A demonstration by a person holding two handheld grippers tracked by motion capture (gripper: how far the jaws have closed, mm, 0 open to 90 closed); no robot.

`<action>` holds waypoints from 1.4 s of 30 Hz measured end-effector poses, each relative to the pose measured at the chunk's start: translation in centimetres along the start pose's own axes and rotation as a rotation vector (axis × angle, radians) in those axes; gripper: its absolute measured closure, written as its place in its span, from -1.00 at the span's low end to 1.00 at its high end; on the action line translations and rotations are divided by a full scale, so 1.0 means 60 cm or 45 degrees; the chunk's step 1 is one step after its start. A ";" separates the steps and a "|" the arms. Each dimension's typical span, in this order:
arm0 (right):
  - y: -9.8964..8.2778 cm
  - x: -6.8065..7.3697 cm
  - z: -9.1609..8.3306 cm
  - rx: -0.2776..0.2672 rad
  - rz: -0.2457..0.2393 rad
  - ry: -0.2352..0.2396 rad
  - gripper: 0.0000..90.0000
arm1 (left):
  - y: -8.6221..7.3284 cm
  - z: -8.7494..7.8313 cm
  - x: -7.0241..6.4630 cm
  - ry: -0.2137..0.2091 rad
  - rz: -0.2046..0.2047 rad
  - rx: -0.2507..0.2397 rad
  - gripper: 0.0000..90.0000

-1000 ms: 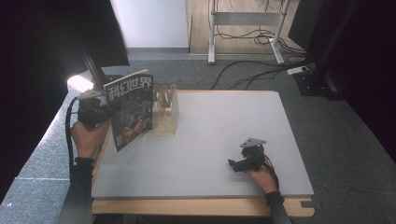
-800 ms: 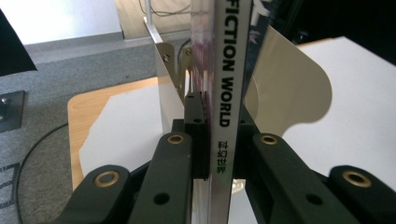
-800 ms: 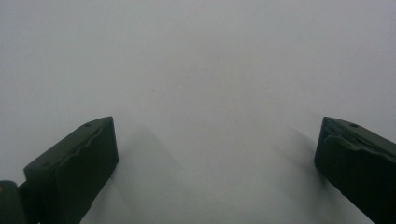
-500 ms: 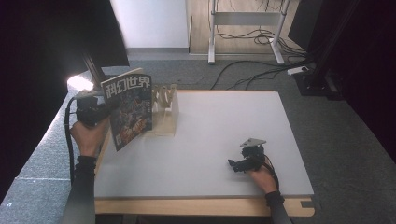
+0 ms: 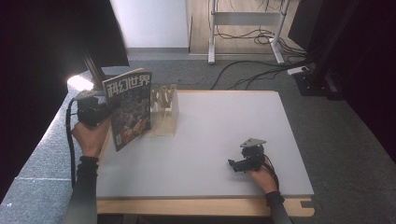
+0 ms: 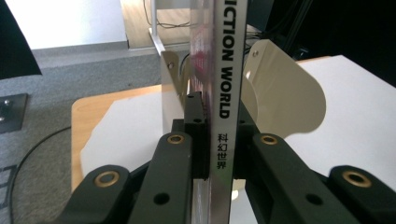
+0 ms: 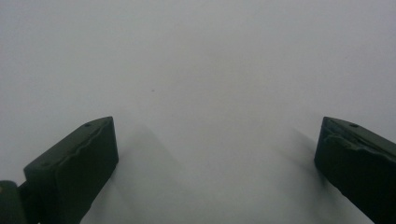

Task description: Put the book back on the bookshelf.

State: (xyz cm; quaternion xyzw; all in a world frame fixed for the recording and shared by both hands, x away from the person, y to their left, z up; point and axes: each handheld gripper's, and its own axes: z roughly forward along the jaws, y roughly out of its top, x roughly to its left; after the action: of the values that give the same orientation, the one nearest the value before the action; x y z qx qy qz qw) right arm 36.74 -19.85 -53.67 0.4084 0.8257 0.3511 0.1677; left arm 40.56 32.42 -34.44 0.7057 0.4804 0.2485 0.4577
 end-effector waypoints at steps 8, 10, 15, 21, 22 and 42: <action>0.000 0.000 0.000 -0.001 -0.001 0.001 -1.00 | -0.019 0.028 -0.009 -0.064 0.010 0.019 0.83; 0.000 0.000 0.000 -0.001 -0.002 0.001 -1.00 | -0.017 0.020 -0.008 -0.113 -0.005 0.084 0.82; 0.000 0.000 0.000 0.001 -0.003 0.000 -1.00 | -0.011 0.005 -0.019 -0.134 0.029 0.280 0.79; 0.000 0.000 0.000 0.000 -0.002 0.000 -1.00 | -0.018 0.013 -0.019 -0.147 0.011 0.408 0.76; 0.000 0.000 0.000 0.000 -0.002 0.000 -1.00 | -0.021 0.016 -0.018 -0.155 0.009 0.411 0.76; 0.000 -0.001 0.000 -0.001 -0.002 0.003 -1.00 | -0.019 0.084 -0.013 -0.048 -0.006 0.200 0.80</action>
State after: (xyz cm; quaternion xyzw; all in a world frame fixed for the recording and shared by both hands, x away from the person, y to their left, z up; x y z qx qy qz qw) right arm 36.76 -19.88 -53.68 0.4073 0.8261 0.3516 0.1674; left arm 43.71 29.79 -37.66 0.7429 0.4913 0.1958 0.4104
